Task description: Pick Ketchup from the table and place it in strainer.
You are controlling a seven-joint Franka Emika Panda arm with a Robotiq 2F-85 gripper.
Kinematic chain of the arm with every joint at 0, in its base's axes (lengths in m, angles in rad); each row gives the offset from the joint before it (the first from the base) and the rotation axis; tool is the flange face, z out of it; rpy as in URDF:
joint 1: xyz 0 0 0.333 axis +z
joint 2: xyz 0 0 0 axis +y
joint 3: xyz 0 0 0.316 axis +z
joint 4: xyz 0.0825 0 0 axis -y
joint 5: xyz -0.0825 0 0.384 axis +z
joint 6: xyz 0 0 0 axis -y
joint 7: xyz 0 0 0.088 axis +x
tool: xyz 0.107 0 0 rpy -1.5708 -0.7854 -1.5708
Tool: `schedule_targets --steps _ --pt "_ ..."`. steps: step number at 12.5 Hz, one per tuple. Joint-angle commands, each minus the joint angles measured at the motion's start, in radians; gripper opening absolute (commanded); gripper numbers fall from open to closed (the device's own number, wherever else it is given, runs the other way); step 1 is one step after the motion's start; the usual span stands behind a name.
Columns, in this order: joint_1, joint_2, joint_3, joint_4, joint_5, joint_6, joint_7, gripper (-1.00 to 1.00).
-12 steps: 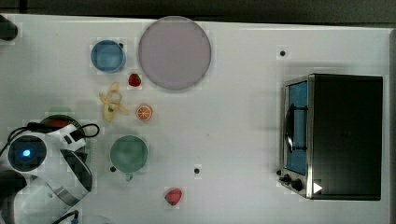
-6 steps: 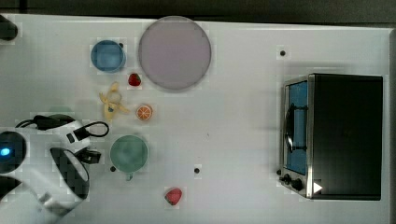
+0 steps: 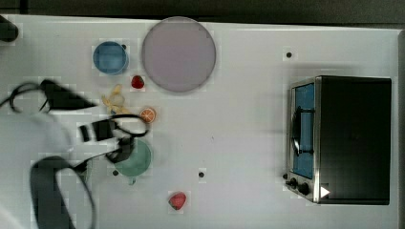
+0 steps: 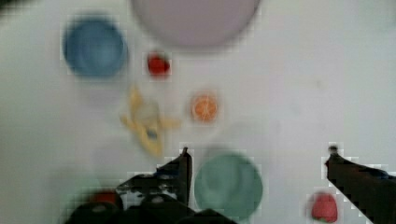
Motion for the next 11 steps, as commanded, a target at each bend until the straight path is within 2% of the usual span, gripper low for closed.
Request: schedule_targets --steps 1,6,8,11 --pt "-0.078 -0.014 -0.161 0.032 0.019 -0.081 -0.043 1.0" --pt "-0.079 -0.04 -0.38 0.038 0.024 -0.111 -0.05 1.0" --pt "-0.079 -0.032 -0.4 0.038 0.024 -0.128 -0.081 1.0" --pt "-0.077 -0.028 -0.372 0.038 0.024 -0.131 -0.076 1.0"
